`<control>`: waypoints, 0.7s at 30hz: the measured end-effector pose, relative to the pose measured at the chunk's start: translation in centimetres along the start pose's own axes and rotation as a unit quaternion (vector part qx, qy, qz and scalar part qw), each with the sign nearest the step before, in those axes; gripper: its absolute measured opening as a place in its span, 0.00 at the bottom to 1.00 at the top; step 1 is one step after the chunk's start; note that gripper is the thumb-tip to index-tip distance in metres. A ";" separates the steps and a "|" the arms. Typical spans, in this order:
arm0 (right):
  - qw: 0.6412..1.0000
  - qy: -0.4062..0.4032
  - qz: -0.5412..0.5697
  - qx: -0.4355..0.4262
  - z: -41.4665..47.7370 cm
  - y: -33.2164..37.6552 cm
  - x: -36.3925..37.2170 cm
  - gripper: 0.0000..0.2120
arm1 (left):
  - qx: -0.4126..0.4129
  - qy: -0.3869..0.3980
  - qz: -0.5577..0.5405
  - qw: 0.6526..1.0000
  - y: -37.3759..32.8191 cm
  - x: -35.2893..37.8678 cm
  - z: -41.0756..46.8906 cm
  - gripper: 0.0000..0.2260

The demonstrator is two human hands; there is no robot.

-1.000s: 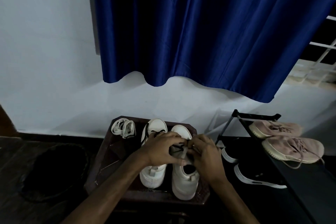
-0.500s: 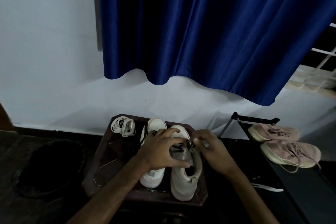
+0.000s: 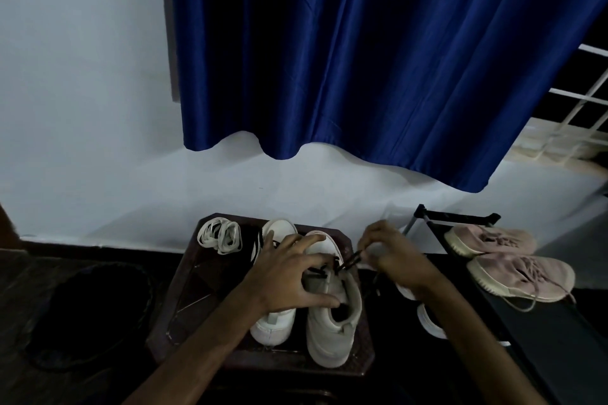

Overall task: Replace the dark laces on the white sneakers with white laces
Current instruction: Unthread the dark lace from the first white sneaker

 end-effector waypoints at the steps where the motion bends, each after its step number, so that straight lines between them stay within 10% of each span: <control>1: 0.999 -0.022 0.024 0.018 -0.1 -0.6 -1.0 0.17 | -0.001 0.000 0.003 1.000 0.0 0.1 0.0 0.35; 16: 0.938 0.071 -0.338 -0.015 -0.7 2.2 3.6 0.09 | -0.058 0.050 0.052 0.996 0.2 0.5 0.6 0.48; 21: 0.996 0.036 -0.085 -0.006 -0.4 1.2 0.5 0.04 | -0.071 0.062 0.042 0.995 0.2 0.2 0.4 0.48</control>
Point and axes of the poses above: each hand's wrist, its own z-axis towards the middle knuckle, its own x-axis out of the palm, y = z × x, the point moved 1 cm from there along z, towards the middle knuckle, and after that the axes turned 6 degrees about y, right-handed, at the moved point
